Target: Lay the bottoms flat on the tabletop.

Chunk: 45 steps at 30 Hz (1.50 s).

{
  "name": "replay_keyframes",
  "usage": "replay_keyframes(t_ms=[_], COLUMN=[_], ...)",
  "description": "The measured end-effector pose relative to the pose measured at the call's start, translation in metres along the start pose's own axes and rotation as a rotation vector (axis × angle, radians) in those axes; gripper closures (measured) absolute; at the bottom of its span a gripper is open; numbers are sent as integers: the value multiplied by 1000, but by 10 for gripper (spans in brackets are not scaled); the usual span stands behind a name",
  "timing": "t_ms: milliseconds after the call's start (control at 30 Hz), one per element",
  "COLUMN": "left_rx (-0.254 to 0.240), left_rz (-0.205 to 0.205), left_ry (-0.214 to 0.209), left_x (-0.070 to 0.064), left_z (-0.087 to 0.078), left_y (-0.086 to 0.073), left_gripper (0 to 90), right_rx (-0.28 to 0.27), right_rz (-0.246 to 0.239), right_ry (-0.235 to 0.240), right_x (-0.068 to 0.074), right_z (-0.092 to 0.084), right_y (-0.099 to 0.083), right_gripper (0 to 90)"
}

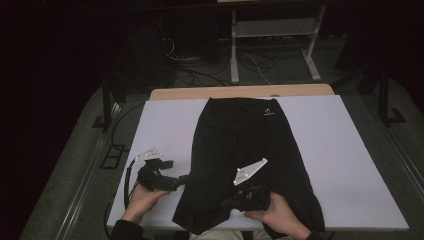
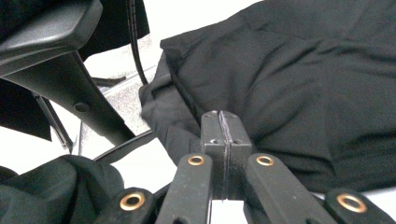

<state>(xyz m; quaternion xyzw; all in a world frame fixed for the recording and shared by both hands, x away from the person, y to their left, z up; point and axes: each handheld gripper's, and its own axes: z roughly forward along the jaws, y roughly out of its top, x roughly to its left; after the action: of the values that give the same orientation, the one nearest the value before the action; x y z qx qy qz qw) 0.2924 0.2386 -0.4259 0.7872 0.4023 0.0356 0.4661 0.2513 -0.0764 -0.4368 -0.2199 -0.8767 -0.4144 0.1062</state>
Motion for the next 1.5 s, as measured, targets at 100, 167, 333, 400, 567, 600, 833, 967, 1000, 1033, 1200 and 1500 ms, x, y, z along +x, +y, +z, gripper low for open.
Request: replay_keyframes(t_ms=[100,167,333,400,567,600,833,967,1000,1033,1200,1500], left_rx=[16,31,80,100,154,158,174,211,225,245,295,366], left_rz=[2,3,17,20,43,44,130,201,215,234,318,469], left_ry=[-2,-6,-23,-44,-73,-79,-121,-169,-178,-182,-218,-272], left_x=[-1,-3,-6,-8,-14,-16,-29,-37,-39,-40,-46,-58], left_z=[-1,-2,-2,-4,-6,-6,-12,-13,-12,-11,-5,2], left_y=[-1,-3,-8,-10,-15,-17,-23,-28,-30,-31,-39,-47], left_gripper=[0,0,0,1,20,37,116,160,167,172,222,363], right_rx=[8,11,-7,-11,-34,-35,-42,-48,-51,-52,-62,-71], right_rz=[14,24,41,51,85,87,100,105,110,112,119,128], right_ry=[-6,-10,-7,-10,-16,-18,-27,-37,-37,-38,-40,-46], right_x=[-2,-4,-6,-7,-14,-14,-17,-20,-21,-21,-23,-25], right_z=[-4,-7,-15,-17,-20,-20,-21,-22,-22,-22,-22,-22], right_y=[-6,-8,-9,-10,-14,-14,-15,-15,-15,-15,-15,-16], right_gripper=[890,890,890,890,890,890,890,890,890,890,890,890])
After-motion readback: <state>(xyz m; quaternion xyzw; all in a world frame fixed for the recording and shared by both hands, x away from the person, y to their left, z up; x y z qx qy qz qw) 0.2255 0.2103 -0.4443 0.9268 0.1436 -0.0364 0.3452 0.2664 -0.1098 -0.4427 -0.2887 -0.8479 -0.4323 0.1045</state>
